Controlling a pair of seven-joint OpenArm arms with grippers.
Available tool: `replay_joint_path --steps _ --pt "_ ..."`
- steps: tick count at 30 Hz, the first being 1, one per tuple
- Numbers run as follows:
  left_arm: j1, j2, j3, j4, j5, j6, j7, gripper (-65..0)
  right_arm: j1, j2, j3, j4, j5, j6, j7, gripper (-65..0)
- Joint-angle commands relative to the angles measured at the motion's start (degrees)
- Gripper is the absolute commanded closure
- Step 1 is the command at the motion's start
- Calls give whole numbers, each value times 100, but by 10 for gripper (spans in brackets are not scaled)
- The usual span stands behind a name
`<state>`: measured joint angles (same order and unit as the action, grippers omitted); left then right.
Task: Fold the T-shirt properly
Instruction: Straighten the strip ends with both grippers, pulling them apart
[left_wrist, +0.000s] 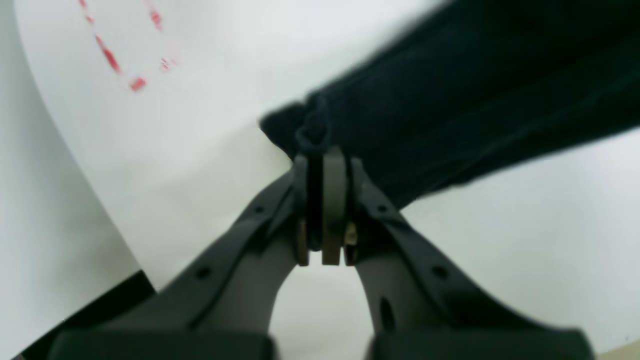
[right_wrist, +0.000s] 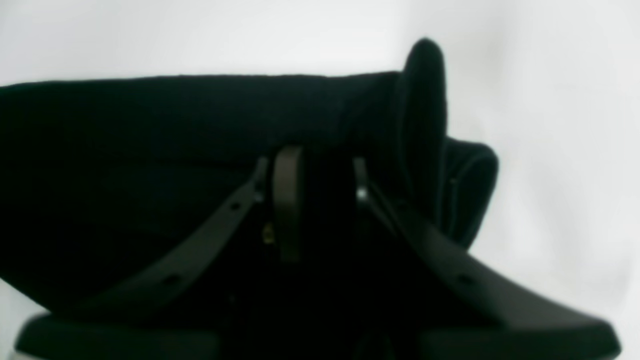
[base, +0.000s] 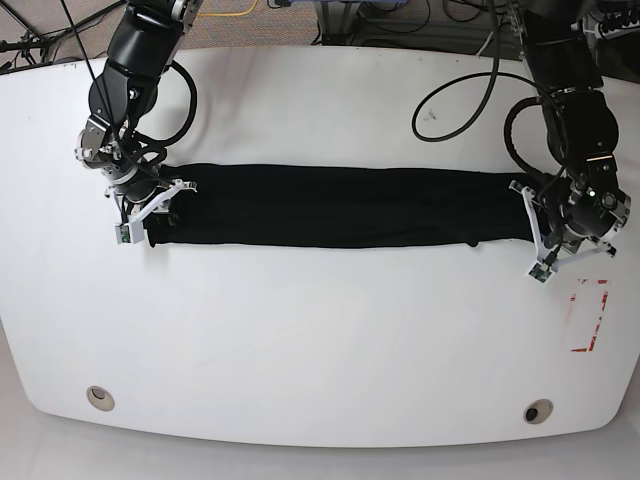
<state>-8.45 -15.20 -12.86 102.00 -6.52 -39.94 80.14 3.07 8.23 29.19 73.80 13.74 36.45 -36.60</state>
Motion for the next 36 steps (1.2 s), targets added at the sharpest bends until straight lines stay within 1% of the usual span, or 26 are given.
replay_joint_path --steps 1,9,10,12,14,16,18,21,24,28,33,36 --pt "-12 -93 -19 99 33 -6 -14 0 -39 -1 -31 -53 -314 -27 -476 -132" --pt "119 -102 -19 91 41 -6 -14 0 -39 -1 -31 -53 -314 -27 -476 -132" --pt "111 -102 -19 91 59 -6 -14 -25 -39 -1 -31 -53 -314 -27 -476 -132" --pt "102 -102 -19 91 59 -6 -14 -89 -39 -1 -31 -53 -314 -27 -476 -132" --pt "93 -102 -19 91 59 -6 -14 -187 -39 -1 -31 -53 -314 -27 -476 -132" --pt "84 -102 -19 91 68 -6 -14 -314 -39 -1 -31 -53 -314 -27 -476 -132" --pt "76 -102 -28 91 68 -6 -14 -414 -39 -1 -31 -53 -314 -27 -476 -132" --pt "14 -102 -133 91 59 -6 -14 -528 -39 -1 -31 -53 -314 -27 -476 -132" --pt "-171 -102 -283 91 41 -6 -14 -562 -39 -1 -31 -53 -306 -27 -476 -132" --pt "-373 -102 -529 108 -38 -6 -14 -562 -39 -1 -31 -53 -306 -27 -476 -132" --pt "-601 -102 -1013 108 -600 -6 -14 -561 -39 -1 -31 -53 -279 -27 -476 -132" --pt "-619 -102 -1013 99 -882 -6 -14 -561 -39 -1 -31 -53 -279 -27 -476 -132"
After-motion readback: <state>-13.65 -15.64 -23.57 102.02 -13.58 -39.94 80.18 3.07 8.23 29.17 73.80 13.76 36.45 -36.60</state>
